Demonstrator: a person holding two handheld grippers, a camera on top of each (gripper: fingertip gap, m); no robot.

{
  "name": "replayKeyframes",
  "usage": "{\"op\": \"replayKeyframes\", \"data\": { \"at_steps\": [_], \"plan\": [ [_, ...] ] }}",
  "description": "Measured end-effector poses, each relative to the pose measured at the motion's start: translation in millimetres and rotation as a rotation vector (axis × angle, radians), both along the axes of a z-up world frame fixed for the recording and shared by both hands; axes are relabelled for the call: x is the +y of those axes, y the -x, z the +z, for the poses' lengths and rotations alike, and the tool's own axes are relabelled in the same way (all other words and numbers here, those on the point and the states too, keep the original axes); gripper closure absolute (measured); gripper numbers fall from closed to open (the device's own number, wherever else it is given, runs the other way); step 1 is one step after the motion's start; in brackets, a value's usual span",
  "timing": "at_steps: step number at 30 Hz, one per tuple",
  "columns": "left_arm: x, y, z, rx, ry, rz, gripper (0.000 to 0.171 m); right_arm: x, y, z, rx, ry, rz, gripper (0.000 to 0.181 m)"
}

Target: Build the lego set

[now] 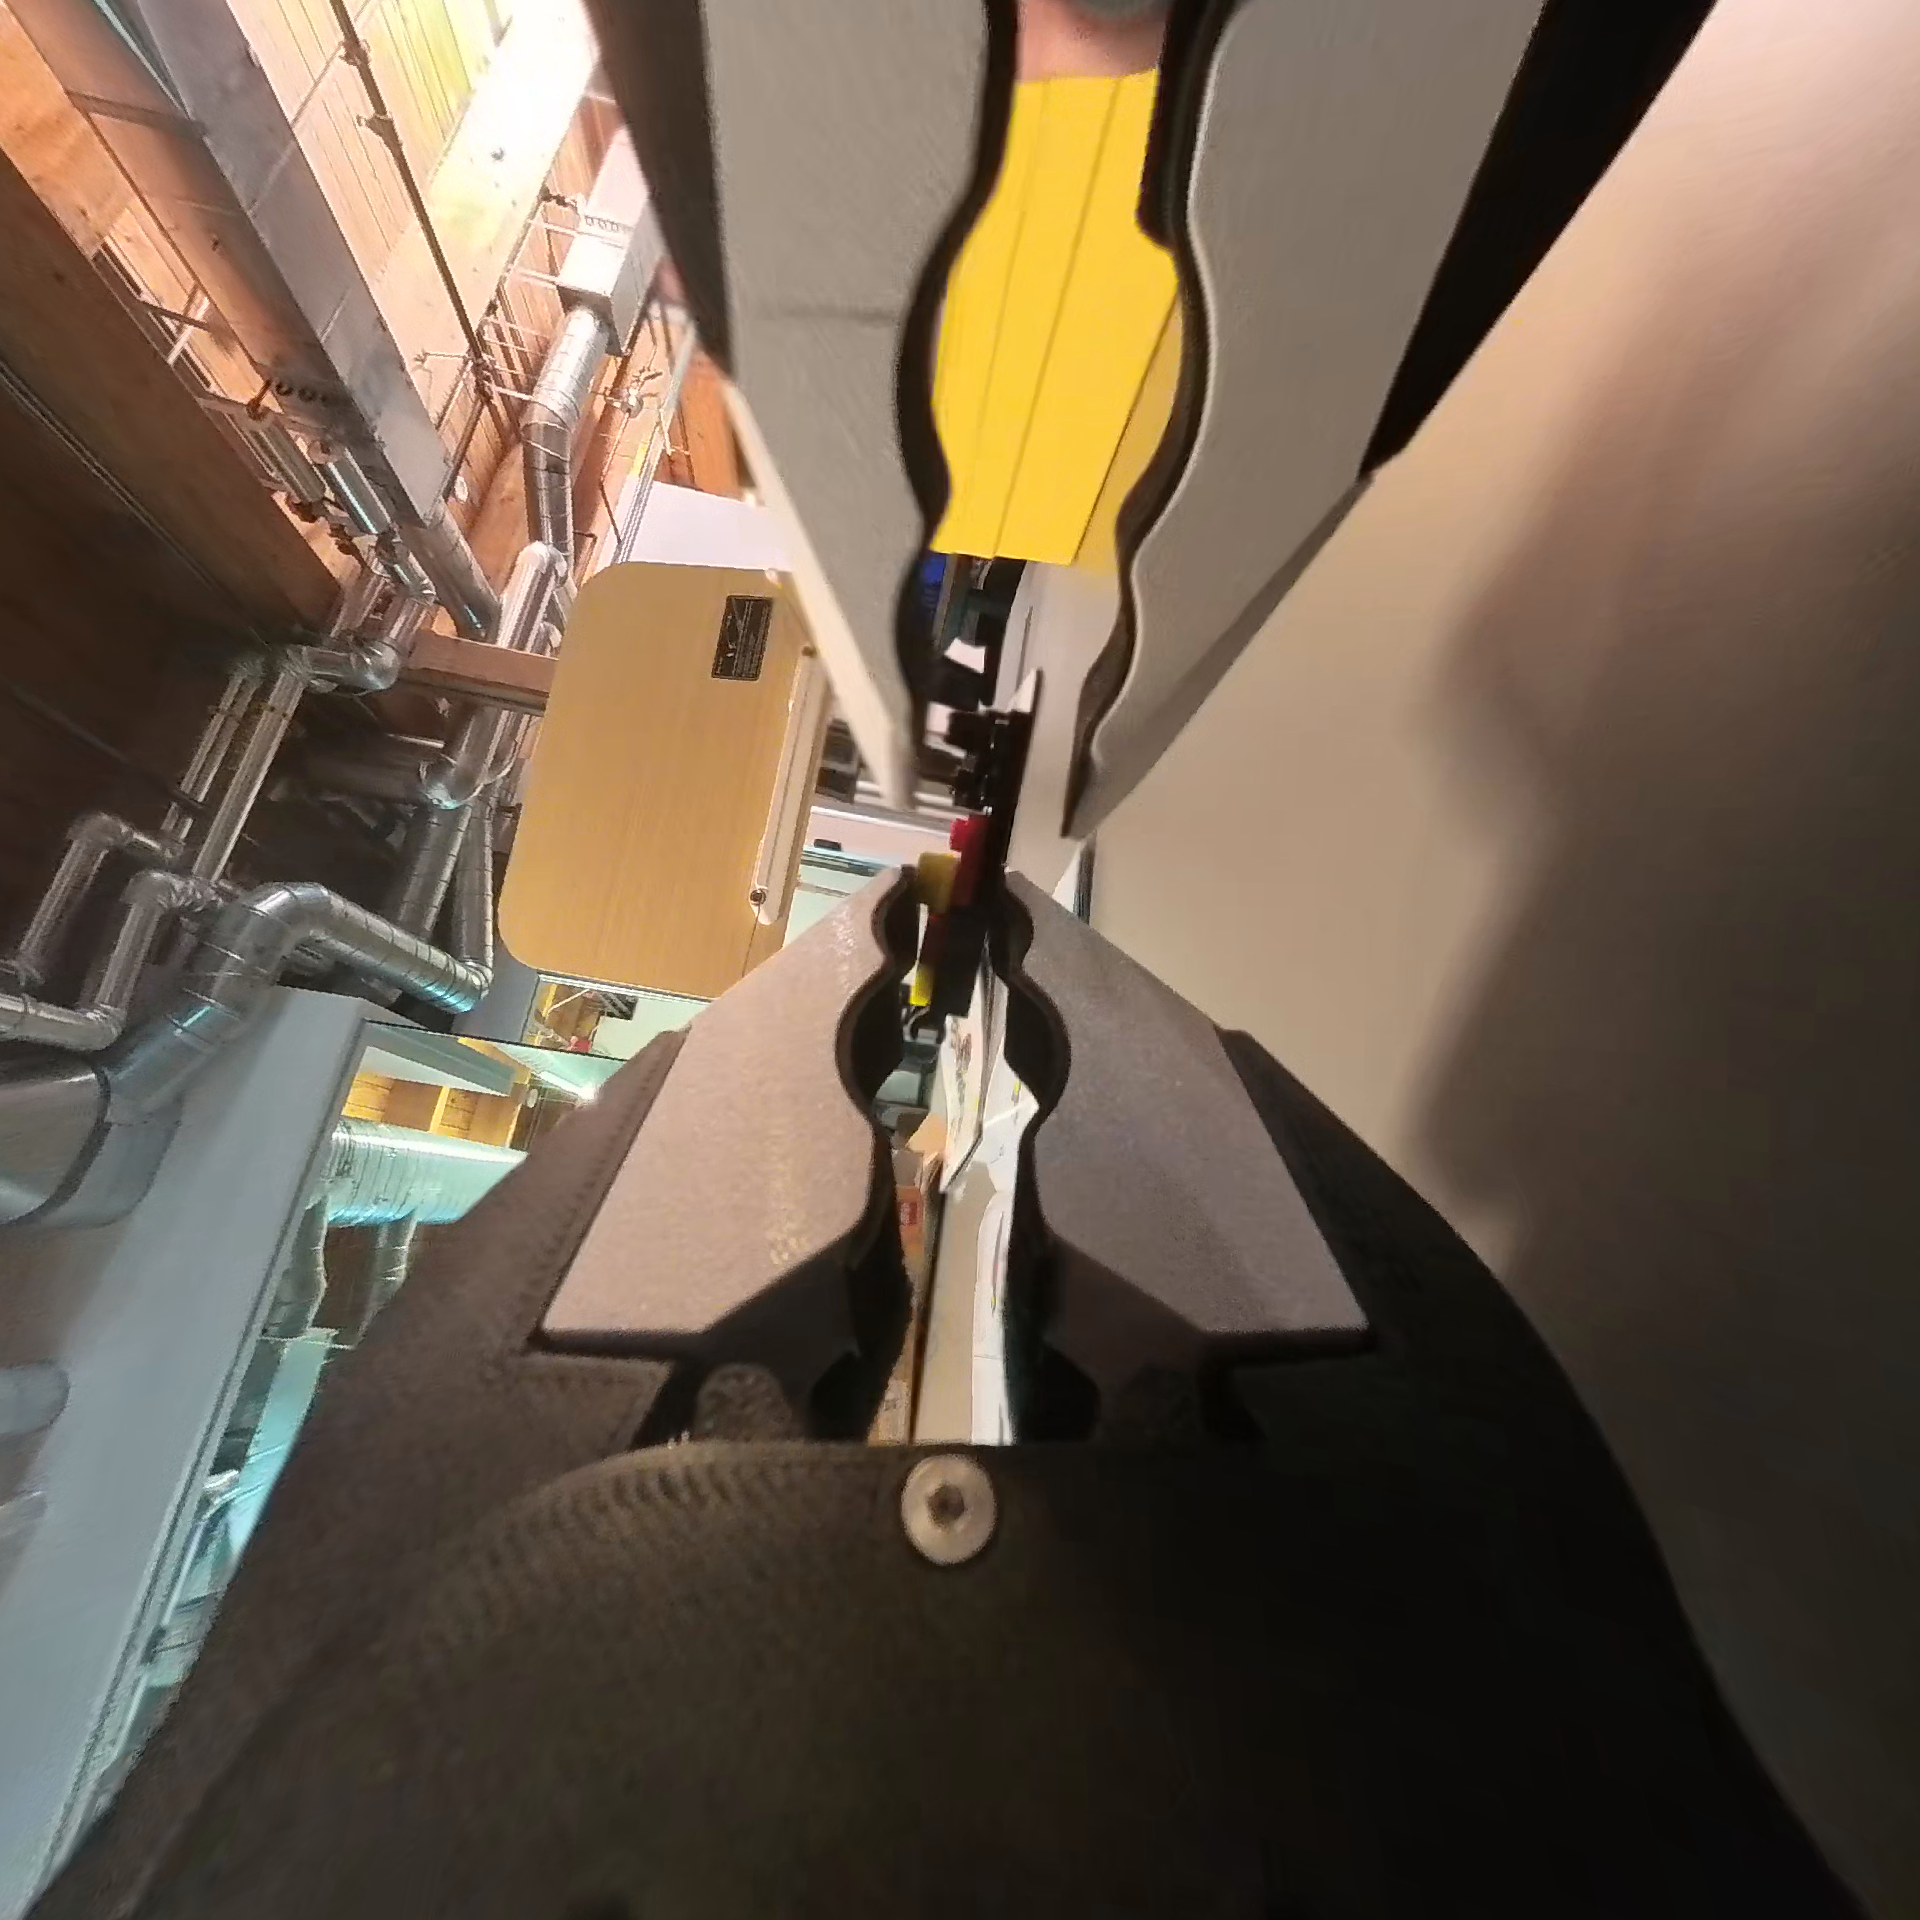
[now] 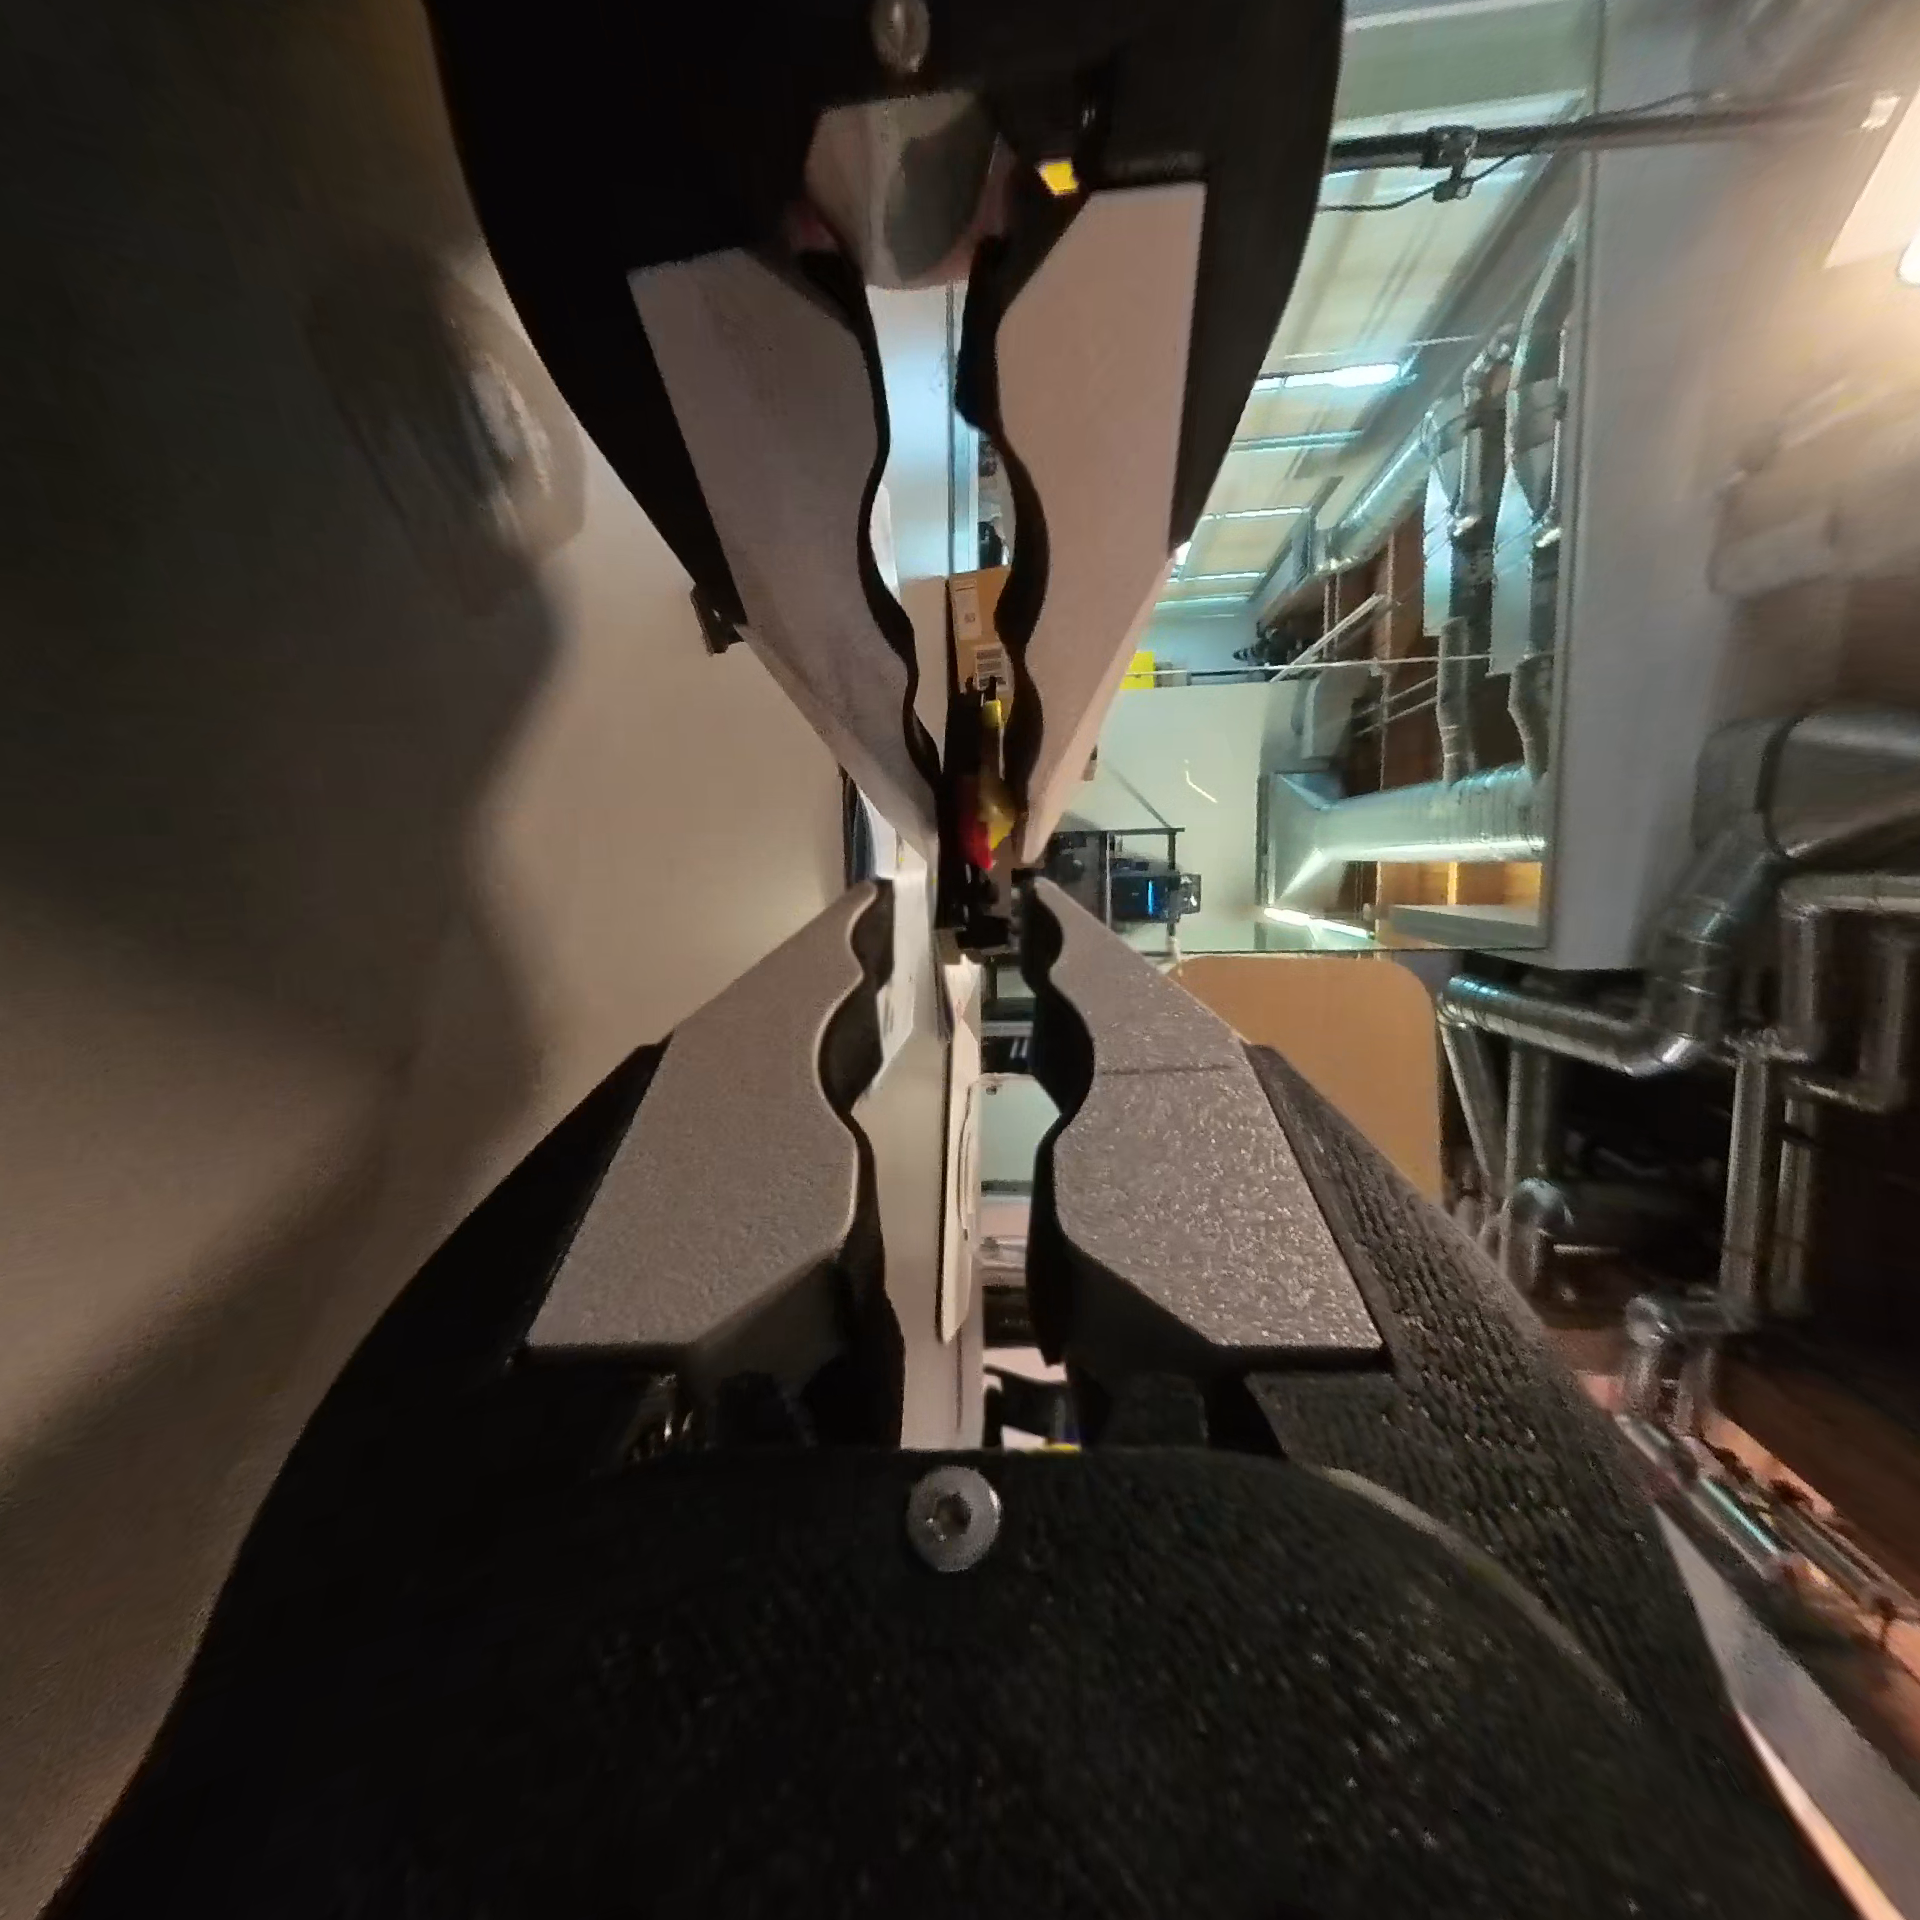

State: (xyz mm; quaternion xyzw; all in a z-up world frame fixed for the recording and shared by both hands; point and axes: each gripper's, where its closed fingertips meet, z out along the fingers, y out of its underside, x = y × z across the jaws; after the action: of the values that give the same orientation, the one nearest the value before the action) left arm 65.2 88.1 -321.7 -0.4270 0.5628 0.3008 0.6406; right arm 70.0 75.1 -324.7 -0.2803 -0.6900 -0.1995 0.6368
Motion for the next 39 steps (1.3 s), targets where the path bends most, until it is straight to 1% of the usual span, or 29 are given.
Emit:
{"op": "replayKeyframes", "data": {
  "at_steps": [2, 5, 9, 14, 17, 24, 27, 30, 32, 35, 36, 37, 38, 39],
  "plan": [
    [0, 0, -2, 0.003, 0.013, -0.001, 0.160, 1, 0, -1, -0.001, 0.005, -0.006, 0.169],
    [0, 0, -5, 0.018, 0.025, 0.005, 0.160, 3, 0, -4, -0.019, 0.026, -0.014, 0.170],
    [0, 0, -9, 0.026, 0.068, 0.005, 0.160, 4, -1, -10, -0.032, 0.142, -0.019, 0.170],
    [2, 1, -15, 0.038, 0.120, 0.034, 0.160, 8, -1, -19, -0.069, 0.258, -0.092, 0.169],
    [3, 2, -20, 0.070, 0.139, 0.056, 0.160, 11, -2, -27, -0.098, 0.322, -0.138, 0.168],
    [4, 2, -33, 0.095, 0.206, 0.062, 0.160, 10, -3, -40, -0.235, 0.332, -0.111, 0.170],
    [4, 2, -39, 0.118, 0.233, 0.060, 0.159, 10, -3, -45, -0.310, 0.308, -0.081, 0.171],
    [4, 2, -41, 0.107, 0.261, 0.062, 0.160, 11, -2, -46, -0.353, 0.285, -0.056, 0.172],
    [6, 4, -41, 0.092, 0.272, 0.074, 0.160, 13, 0, -45, -0.325, 0.282, -0.040, 0.171],
    [10, 8, -41, 0.064, 0.311, 0.093, 0.159, 16, 5, -42, -0.181, 0.401, -0.032, 0.169],
    [11, 10, -40, 0.051, 0.319, 0.099, 0.159, 17, 6, -40, -0.132, 0.446, -0.029, 0.160],
    [12, 13, -39, 0.042, 0.326, 0.113, 0.159, 19, 5, -39, -0.084, 0.499, -0.044, 0.145],
    [14, 17, -38, 0.036, 0.332, 0.133, 0.160, 23, 3, -37, -0.025, 0.561, -0.062, 0.135],
    [17, 23, -36, 0.031, 0.325, 0.154, 0.159, 26, 0, -33, 0.039, 0.630, -0.065, 0.131]
  ]
}}
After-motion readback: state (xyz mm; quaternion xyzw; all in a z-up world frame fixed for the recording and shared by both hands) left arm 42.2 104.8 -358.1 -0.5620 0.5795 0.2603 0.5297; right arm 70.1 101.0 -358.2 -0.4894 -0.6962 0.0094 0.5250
